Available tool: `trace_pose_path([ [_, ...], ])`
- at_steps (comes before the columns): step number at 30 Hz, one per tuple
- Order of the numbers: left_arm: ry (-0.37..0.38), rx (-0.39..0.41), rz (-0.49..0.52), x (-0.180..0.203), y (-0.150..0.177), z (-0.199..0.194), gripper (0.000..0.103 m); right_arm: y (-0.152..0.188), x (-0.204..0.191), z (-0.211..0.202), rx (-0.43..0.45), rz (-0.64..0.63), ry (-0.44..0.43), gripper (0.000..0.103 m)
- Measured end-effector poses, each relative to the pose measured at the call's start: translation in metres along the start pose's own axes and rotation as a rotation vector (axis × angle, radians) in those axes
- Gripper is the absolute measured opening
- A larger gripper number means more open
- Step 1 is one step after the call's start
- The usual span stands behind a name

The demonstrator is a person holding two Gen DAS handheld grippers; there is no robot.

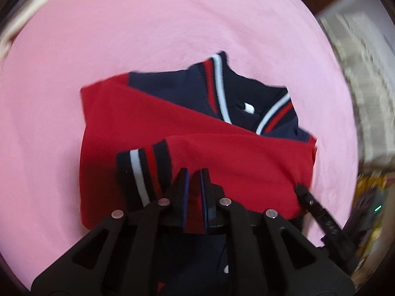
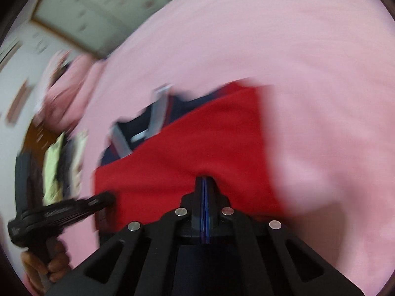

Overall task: Fold large clothes
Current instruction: 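Smooth the folded sleeves on the jacket with both grippers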

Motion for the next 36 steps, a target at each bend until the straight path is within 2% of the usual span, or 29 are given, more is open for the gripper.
trace_pose_path([
  [4,0.005,0.051,-0.019,-0.002,0.002,-0.012,0.008,-0.005,0.046,-0.018,0.048,0.11,0.199,0.0],
  [7,-0.003,0.141,0.079,0.008,0.01,-0.038,0.008,-0.012,0.045,-0.035,0.108,0.099,0.151,0.0],
  [9,-0.007,0.172,0.132,0.019,0.015,-0.053,0.008,-0.021,0.011,-0.039,0.158,-0.019,0.029,0.0],
  [10,-0.014,0.168,0.144,0.02,0.012,-0.056,0.008,-0.023,0.0,-0.037,0.159,-0.053,-0.026,0.0],
  [11,-0.015,0.154,0.141,0.025,0.005,-0.056,0.008,-0.024,-0.022,-0.029,0.139,-0.098,-0.122,0.0],
  [12,-0.012,0.138,0.132,0.026,0.001,-0.051,0.008,-0.025,-0.043,-0.012,0.075,-0.129,-0.231,0.0],
  [13,-0.008,0.121,0.112,0.025,-0.003,-0.047,0.008,-0.029,-0.061,0.007,0.007,-0.14,-0.302,0.0],
  [15,-0.019,0.09,0.091,0.022,-0.009,-0.038,0.008,-0.026,-0.084,0.037,-0.089,-0.163,-0.347,0.0],
  [16,-0.048,0.076,0.086,0.022,-0.012,-0.031,0.008,-0.023,-0.1,0.056,-0.137,-0.212,-0.316,0.0],
  [17,-0.073,0.078,0.087,0.021,-0.012,-0.027,0.008,-0.022,-0.11,0.065,-0.145,-0.258,-0.255,0.0],
  [19,-0.135,0.106,0.09,0.011,-0.015,-0.028,0.008,-0.026,-0.112,0.072,-0.114,-0.292,-0.186,0.0],
  [20,-0.135,0.116,0.086,0.006,-0.016,-0.029,0.008,-0.034,-0.104,0.07,-0.079,-0.267,-0.161,0.0],
  [21,-0.13,0.122,0.077,0.001,-0.016,-0.03,0.008,-0.044,-0.088,0.065,-0.042,-0.218,-0.101,0.0],
  [23,-0.221,0.129,0.049,-0.017,-0.016,-0.033,0.008,-0.056,-0.057,0.059,0.004,-0.127,-0.055,0.0],
  [24,-0.251,0.133,0.036,-0.024,-0.016,-0.034,0.008,-0.064,-0.031,0.051,0.042,-0.049,0.051,0.0],
  [25,-0.234,0.136,0.013,-0.034,-0.017,-0.036,0.008,-0.069,-0.019,0.048,0.051,-0.02,0.067,0.0],
  [26,-0.203,0.139,-0.005,-0.04,-0.016,-0.039,0.008,-0.074,-0.003,0.042,0.056,0.029,0.029,0.0],
  [27,-0.165,0.148,-0.031,-0.046,-0.015,-0.044,0.008,-0.078,0.001,0.037,0.064,0.045,0.037,0.0],
  [29,-0.135,0.176,-0.036,-0.049,-0.011,-0.053,0.008,-0.078,-0.009,0.025,0.099,0.003,0.108,0.0],
  [30,-0.119,0.202,-0.018,-0.046,-0.008,-0.06,0.008,-0.077,-0.017,0.018,0.122,-0.029,0.112,0.0],
  [31,-0.103,0.22,0.003,-0.043,-0.006,-0.064,0.008,-0.073,-0.026,0.012,0.139,-0.054,0.084,0.0],
  [33,-0.048,0.235,0.058,-0.03,0.0,-0.073,0.008,-0.061,-0.055,0.005,0.132,-0.119,-0.072,0.0],
  [35,0.012,0.209,0.112,-0.011,0.003,-0.073,0.008,-0.048,-0.081,0.018,0.035,-0.151,-0.202,0.0],
  [36,0.025,0.177,0.143,-0.002,0.004,-0.067,0.008,-0.033,-0.09,0.024,0.001,-0.161,-0.231,0.0],
])
Point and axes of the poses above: each gripper's, at about its wrist camera, not at the fingertips, and z roughly the way its jaws point, x to its right, y to its underside, the point moved 2 cm from there along z, roughly the way its jaws point, and after that the axes turned 6 degrees about -x, right-handed, at the moved point
